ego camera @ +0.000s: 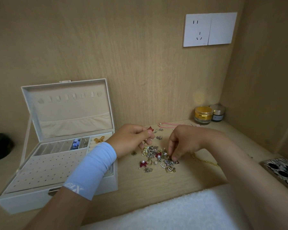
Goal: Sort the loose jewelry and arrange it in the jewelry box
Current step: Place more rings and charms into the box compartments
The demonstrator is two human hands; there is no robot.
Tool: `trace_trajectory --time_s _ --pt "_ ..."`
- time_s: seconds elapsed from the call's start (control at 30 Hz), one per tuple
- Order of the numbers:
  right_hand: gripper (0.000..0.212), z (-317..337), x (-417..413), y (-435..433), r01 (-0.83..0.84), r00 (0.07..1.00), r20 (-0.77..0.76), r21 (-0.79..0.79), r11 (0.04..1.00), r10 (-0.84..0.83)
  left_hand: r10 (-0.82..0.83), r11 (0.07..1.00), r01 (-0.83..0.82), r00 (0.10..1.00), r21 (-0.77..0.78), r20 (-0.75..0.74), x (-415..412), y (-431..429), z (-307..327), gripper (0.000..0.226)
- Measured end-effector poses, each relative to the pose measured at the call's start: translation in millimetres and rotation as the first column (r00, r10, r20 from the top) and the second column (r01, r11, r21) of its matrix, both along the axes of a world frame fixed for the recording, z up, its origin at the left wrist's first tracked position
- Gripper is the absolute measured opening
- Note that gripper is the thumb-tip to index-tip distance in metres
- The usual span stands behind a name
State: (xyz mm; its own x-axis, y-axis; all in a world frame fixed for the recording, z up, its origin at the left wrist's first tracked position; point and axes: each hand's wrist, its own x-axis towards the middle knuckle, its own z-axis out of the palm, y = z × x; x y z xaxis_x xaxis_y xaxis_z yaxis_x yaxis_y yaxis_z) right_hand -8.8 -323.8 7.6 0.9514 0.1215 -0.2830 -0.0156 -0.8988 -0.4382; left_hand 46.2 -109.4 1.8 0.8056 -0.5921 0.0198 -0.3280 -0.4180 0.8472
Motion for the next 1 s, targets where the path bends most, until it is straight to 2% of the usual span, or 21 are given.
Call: trace_trajectory --time_s 0.1,0.23,0.37,0.43,0.57,0.8,1.0 --pt "0.017 2 -2 -2 0.001 1.000 0.005 0.041 0.999 -0.001 -0.001 1.000 0.002 0.999 -0.004 0.042 2 3 -1 0.018" --pt "0.017 6 -3 -2 0.024 0.998 0.044 0.237 0.971 -0.036 -0.021 1.000 0.022 0.998 -0.022 0.052 1 7 0 0.007" --pt "0.018 7 -2 4 0.010 1.000 0.001 0.498 0.867 -0.012 0.009 0.996 -0.009 1.000 -0.093 -0.001 -2 16 6 0.008" --pt "0.018 8 0 9 -0.012 0.999 -0.023 0.573 0.820 0.031 0.049 0.993 -0.049 0.999 -0.106 -0.006 -3 26 12 0.013" --pt "0.019 13 4 26 -0.057 0.996 -0.016 0.629 0.775 0.086 0.114 0.989 -0.113 0.993 -0.091 0.005 -2 56 22 0.022" --pt "0.021 41 21 82 -0.130 0.991 0.058 0.689 0.713 0.124 0.191 0.961 -0.192 0.981 -0.199 -0.026 2 119 37 0.022" --pt "0.024 61 48 154 -0.223 0.974 0.173 0.630 0.744 0.145 0.316 0.909 -0.311 0.948 -0.276 -0.028 15 181 44 0.013"
